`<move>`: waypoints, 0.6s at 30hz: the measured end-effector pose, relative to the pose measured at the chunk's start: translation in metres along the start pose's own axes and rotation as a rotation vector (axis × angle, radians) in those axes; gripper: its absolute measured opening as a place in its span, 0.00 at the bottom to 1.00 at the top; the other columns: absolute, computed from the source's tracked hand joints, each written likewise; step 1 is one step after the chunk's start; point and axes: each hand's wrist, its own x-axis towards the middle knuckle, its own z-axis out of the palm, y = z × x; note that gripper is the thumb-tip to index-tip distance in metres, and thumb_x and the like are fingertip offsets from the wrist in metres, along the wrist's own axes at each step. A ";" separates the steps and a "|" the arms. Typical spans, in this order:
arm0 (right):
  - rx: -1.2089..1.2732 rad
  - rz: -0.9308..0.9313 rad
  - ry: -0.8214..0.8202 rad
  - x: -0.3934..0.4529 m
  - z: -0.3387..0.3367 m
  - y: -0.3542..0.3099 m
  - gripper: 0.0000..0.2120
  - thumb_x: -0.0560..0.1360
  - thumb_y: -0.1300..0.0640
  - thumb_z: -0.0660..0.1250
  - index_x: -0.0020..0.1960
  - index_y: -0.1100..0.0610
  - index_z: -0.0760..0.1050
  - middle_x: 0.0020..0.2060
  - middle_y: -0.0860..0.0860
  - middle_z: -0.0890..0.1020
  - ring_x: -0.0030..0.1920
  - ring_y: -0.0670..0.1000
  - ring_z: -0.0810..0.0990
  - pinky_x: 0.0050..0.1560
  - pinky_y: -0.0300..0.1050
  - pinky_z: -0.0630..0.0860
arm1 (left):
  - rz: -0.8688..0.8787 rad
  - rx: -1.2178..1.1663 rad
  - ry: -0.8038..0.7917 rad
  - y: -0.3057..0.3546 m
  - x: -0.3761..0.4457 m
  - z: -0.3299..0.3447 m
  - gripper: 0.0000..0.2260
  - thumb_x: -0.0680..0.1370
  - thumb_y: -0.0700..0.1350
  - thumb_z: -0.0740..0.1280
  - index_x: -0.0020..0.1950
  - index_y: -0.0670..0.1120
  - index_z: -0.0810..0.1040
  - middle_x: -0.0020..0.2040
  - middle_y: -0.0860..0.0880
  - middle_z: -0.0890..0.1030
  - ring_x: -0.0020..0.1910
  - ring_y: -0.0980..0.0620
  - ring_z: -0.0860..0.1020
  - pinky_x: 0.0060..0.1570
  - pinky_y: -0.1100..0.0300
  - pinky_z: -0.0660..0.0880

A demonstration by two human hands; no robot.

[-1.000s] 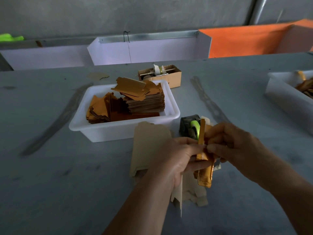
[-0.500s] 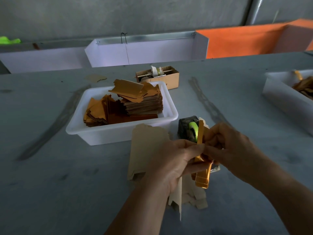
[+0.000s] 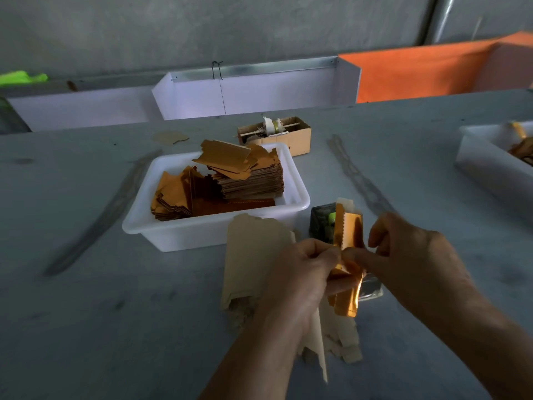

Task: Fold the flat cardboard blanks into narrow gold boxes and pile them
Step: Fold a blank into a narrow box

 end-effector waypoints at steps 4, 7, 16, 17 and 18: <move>0.471 0.077 -0.166 -0.001 0.000 0.004 0.17 0.62 0.39 0.67 0.41 0.52 0.76 0.32 0.50 0.81 0.34 0.46 0.81 0.34 0.35 0.77 | 0.000 -0.043 -0.001 0.004 -0.002 -0.003 0.02 0.77 0.39 0.67 0.45 0.41 0.79 0.48 0.40 0.84 0.43 0.46 0.85 0.41 0.58 0.82; 0.649 0.128 -0.238 0.002 0.005 0.005 0.16 0.64 0.44 0.70 0.43 0.56 0.79 0.35 0.55 0.83 0.38 0.53 0.83 0.41 0.46 0.80 | -0.005 -0.060 -0.011 0.004 -0.002 -0.003 0.03 0.77 0.38 0.67 0.43 0.41 0.79 0.45 0.41 0.84 0.42 0.47 0.85 0.39 0.60 0.81; 0.790 0.175 -0.321 0.006 0.006 0.005 0.05 0.76 0.62 0.65 0.46 0.61 0.79 0.38 0.58 0.84 0.40 0.55 0.84 0.44 0.44 0.80 | -0.003 0.051 0.020 0.003 -0.003 -0.006 0.07 0.78 0.42 0.67 0.40 0.45 0.78 0.33 0.49 0.83 0.31 0.55 0.81 0.29 0.66 0.76; 0.774 0.173 -0.315 0.005 0.007 0.006 0.04 0.75 0.62 0.66 0.47 0.61 0.80 0.39 0.58 0.84 0.41 0.55 0.84 0.46 0.46 0.80 | -0.003 0.082 0.029 0.003 -0.004 -0.005 0.07 0.78 0.42 0.67 0.39 0.46 0.78 0.32 0.50 0.83 0.29 0.57 0.80 0.29 0.67 0.75; 0.754 0.172 -0.300 0.004 0.008 0.007 0.04 0.74 0.62 0.67 0.47 0.61 0.79 0.40 0.59 0.84 0.42 0.57 0.84 0.48 0.49 0.80 | -0.002 0.102 0.030 0.003 -0.004 -0.004 0.07 0.78 0.43 0.67 0.40 0.46 0.79 0.32 0.51 0.82 0.28 0.58 0.79 0.28 0.68 0.74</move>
